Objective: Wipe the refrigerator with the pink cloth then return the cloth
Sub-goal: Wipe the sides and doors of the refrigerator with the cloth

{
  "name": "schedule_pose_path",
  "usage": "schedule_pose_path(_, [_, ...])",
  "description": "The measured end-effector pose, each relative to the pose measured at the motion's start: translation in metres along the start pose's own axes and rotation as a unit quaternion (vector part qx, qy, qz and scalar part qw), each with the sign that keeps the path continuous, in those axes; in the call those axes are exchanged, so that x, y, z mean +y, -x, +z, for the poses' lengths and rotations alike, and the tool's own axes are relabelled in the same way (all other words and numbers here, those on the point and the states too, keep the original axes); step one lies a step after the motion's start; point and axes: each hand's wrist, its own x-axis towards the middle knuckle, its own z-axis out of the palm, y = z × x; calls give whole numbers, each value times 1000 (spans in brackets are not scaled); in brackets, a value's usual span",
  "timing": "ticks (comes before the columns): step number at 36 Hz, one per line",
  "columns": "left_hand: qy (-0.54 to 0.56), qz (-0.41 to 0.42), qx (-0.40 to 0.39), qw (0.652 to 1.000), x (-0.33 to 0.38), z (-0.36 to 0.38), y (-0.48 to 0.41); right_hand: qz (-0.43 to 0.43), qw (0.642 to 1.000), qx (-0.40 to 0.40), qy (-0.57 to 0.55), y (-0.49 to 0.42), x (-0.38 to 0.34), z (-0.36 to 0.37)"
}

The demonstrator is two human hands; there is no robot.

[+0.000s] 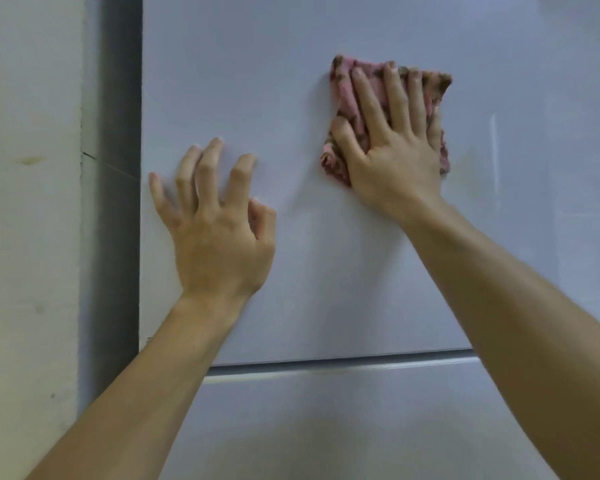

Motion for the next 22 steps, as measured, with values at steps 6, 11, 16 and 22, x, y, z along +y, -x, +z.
schedule_pose_path(6, [-11, -1, -5, 1000, -2, 0, 0, 0, 1000, 14, 0, 8, 1, 5])
schedule_pose_path(11, [25, 1, -20, 1000, 3, 1, 0, -8, 999, 31, 9, 53, 11, 14])
schedule_pose_path(16, [27, 29, -27, 999, 12, 4, 2, -42, 997, 59, 16, 120, 34, 25])
schedule_pose_path(22, [38, 56, -44, 997, 29, 6, 6, -56, 998, 20, 3, 147, 52, 20])
